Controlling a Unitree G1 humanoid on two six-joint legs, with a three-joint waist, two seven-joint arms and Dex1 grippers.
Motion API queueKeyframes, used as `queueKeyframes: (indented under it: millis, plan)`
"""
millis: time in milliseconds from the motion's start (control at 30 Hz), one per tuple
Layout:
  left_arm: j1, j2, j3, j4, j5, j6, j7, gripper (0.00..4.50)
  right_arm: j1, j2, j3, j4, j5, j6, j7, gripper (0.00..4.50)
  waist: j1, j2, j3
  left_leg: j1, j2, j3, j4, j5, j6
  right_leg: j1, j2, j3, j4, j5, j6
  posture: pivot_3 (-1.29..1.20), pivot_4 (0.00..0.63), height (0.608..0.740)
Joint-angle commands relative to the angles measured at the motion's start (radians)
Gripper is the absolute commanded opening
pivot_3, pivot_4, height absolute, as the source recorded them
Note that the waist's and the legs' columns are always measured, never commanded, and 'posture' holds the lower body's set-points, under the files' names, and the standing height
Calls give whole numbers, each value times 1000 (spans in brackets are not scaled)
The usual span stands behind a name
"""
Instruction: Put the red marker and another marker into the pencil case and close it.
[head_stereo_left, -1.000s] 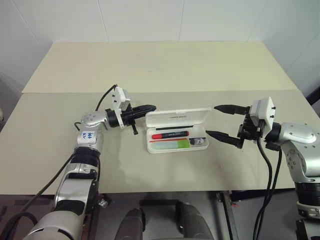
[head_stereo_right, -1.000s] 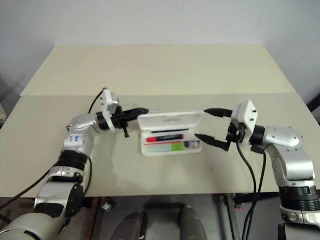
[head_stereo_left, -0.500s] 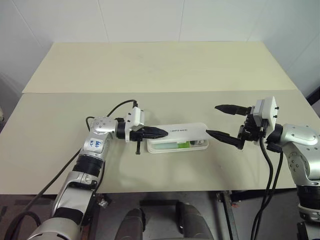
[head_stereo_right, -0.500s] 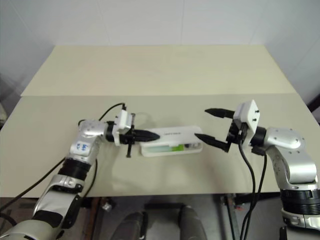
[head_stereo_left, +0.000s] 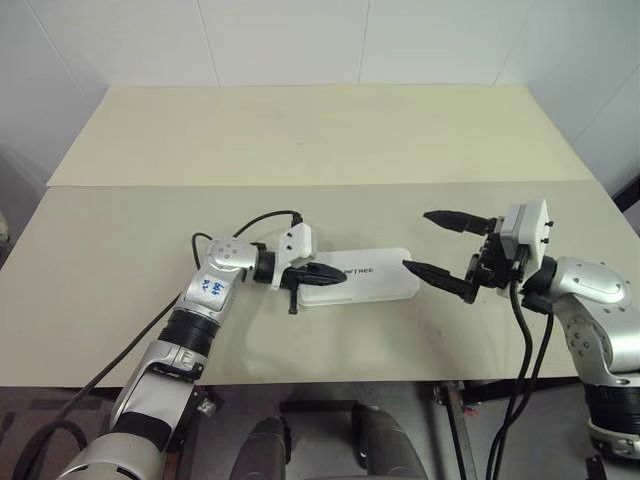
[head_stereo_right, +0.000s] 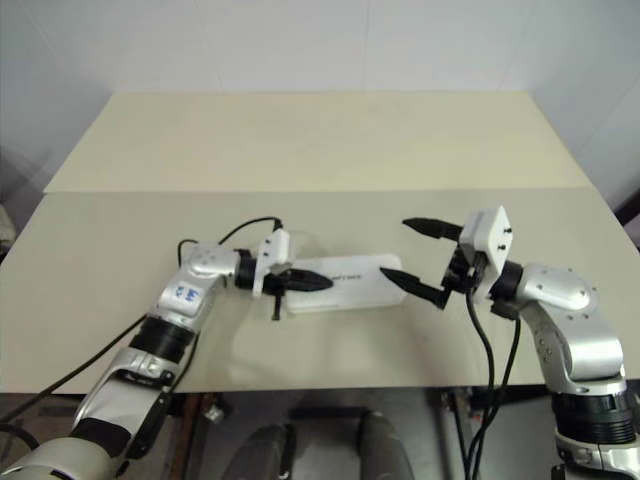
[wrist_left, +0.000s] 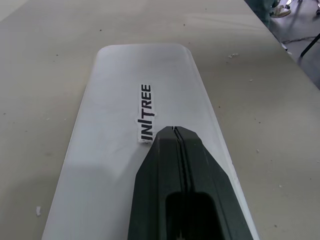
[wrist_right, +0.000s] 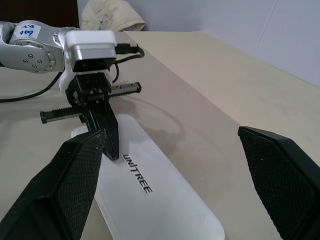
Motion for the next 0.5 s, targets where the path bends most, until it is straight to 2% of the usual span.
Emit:
queueKeyframes:
  millis: [33, 233, 500]
  plan:
    - [21, 6, -23, -59, 16, 57, 16, 20, -25, 16, 2, -23, 15, -15, -3, 4500, 0, 0, 0, 0, 0, 0, 0, 0, 0, 0, 0, 0, 0, 0, 0, 0, 150, 740]
    - [39, 22, 83, -199, -117, 166, 19, 20, -76, 27, 34, 49, -3, -40, 41, 4500, -3, 0, 0, 0, 0, 0, 0, 0, 0, -1, 0, 0, 0, 0, 0, 0, 150, 740]
    - [109, 132, 230, -338, -250, 227, 14, 20, -148, 29, 59, 163, -23, -85, 105, 4500, -3, 0, 0, -1, 0, -1, -1, 0, 0, -1, 0, 0, 0, 0, 0, 0, 150, 740]
